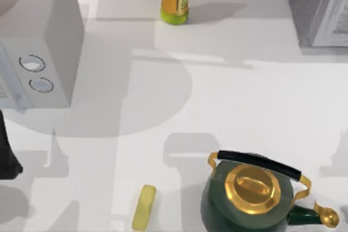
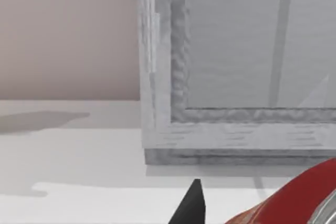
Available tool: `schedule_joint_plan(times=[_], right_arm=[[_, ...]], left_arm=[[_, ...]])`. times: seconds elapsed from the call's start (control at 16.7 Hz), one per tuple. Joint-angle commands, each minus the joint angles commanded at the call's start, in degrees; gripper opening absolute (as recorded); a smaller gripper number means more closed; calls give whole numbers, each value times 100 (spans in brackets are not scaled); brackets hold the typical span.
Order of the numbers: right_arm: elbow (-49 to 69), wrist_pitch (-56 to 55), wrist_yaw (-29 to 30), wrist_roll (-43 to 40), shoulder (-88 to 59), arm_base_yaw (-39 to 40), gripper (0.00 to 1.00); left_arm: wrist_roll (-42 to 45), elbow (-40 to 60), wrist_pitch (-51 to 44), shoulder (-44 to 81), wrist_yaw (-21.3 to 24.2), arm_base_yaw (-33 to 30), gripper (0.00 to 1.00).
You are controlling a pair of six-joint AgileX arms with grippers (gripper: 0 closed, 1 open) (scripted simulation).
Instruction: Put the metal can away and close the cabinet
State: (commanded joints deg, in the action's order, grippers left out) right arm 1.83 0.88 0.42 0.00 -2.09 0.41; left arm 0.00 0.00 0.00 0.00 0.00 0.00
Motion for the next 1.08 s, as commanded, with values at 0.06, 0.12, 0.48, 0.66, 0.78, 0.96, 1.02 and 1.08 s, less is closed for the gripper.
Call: schedule_joint_plan(times=[0.06,0.12,0.48,0.66,0.78,0.96,1.02,1.08], right_arm=[[178,72,33,-10,-178,20,0],[416,164,78,-19,-413,45,0],[3080,934,466,14,-2683,273,0],[4989,1335,668,63,-4016,433,0],[6217,1569,788,95,-4811,547,0],[7736,1861,928,138,-5815,719,0],[8160,1946,964,147,-6123,774,0],[8548,2027,994,153,-6412,828,0]], left_arm=[[0,0,0,0,0,0,100],[0,0,0,0,0,0,100],[0,0,0,0,0,0,100],[0,0,0,0,0,0,100],[0,0,0,0,0,0,100],[0,0,0,0,0,0,100],[0,0,0,0,0,0,100],[0,0,0,0,0,0,100]])
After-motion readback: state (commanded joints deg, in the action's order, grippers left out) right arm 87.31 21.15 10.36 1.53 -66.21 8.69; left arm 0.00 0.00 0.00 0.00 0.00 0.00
